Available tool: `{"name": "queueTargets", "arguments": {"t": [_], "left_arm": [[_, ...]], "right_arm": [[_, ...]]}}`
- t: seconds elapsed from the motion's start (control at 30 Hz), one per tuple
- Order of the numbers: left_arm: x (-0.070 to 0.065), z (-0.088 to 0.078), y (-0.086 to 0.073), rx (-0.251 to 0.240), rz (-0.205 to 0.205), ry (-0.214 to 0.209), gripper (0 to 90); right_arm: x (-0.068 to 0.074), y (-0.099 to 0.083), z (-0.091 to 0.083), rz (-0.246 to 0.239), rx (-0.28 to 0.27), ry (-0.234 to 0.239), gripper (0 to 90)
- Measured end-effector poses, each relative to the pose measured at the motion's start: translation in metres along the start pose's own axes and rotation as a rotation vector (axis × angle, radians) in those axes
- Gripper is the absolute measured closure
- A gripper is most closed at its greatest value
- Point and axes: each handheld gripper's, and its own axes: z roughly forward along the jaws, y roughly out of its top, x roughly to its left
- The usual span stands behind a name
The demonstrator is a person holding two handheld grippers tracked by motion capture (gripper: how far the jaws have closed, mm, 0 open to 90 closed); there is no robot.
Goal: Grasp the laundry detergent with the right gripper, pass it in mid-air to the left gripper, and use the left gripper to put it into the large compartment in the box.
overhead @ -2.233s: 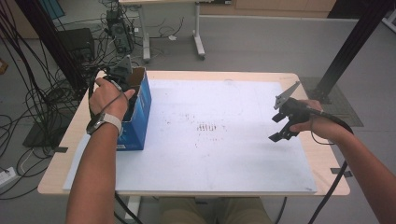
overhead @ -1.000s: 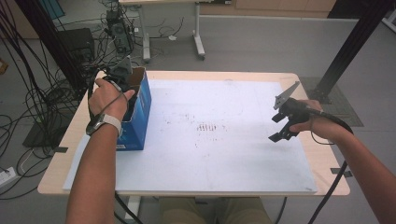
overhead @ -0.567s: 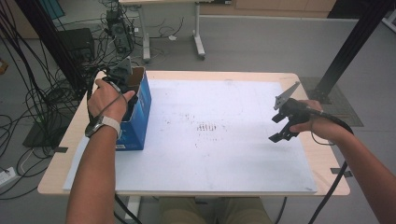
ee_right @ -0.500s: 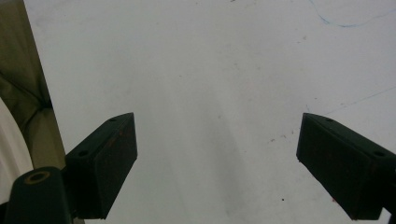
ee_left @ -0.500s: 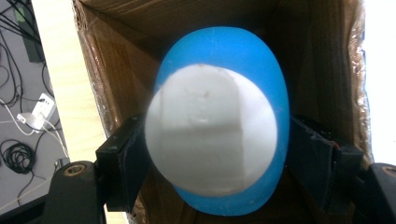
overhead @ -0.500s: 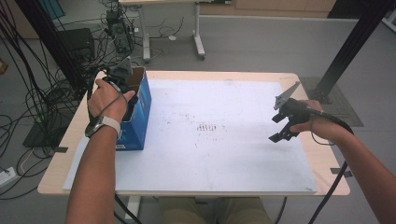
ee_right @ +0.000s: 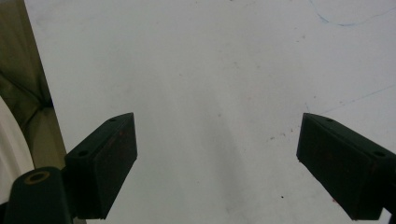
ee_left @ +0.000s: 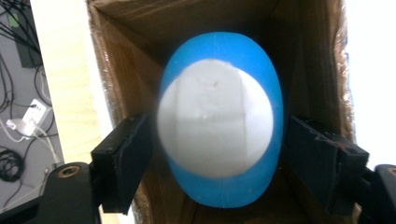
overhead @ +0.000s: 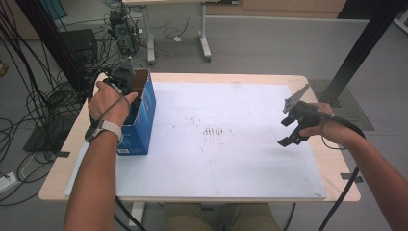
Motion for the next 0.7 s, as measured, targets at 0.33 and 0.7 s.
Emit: {"name": "queueTargets", "arguments": {"t": [0.33, 0.7], "left_arm": [[0.001, -0.022, -0.005, -0.051, 0.037, -0.016, 11.1], [-0.001, -0.061, -0.008, -0.132, 0.090, -0.044, 6.1]], "right_arm": [[0.002, 0.002, -0.003, -0.003, -0.001, -0.006, 12.3], [0.003, 0.003, -0.011, -0.003, -0.001, -0.021, 12.1]]}}
